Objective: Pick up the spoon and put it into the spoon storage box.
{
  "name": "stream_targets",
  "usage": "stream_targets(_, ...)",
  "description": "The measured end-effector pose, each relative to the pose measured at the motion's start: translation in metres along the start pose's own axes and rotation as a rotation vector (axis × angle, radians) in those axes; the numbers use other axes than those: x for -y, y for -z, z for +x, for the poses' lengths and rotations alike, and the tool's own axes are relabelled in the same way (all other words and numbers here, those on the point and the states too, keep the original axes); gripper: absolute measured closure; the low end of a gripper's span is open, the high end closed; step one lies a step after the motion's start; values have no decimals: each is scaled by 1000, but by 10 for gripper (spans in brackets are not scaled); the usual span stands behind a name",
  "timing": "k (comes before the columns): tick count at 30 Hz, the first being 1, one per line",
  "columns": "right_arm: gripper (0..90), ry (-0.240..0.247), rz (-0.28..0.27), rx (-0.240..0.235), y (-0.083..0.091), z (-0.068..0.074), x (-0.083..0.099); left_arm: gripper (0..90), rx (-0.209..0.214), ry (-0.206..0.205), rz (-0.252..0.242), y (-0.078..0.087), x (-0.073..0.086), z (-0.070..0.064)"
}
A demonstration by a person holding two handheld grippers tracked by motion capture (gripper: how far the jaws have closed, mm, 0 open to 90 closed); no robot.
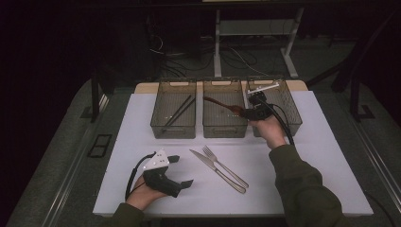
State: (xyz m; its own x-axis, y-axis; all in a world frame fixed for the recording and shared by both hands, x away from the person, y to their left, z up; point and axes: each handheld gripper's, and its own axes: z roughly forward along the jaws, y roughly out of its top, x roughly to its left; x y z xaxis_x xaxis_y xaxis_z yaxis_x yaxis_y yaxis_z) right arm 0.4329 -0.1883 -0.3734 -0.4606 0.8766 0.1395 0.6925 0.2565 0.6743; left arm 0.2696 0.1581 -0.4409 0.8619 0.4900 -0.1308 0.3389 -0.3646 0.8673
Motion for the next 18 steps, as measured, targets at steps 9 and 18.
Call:
stream_targets(9,720,8,8,-22,0,2,1,0,2,-2,2,0,0,0)
stream_targets(18,577,42,-41,-97,13,-1,2,0,0,1,-2,0,0,0)
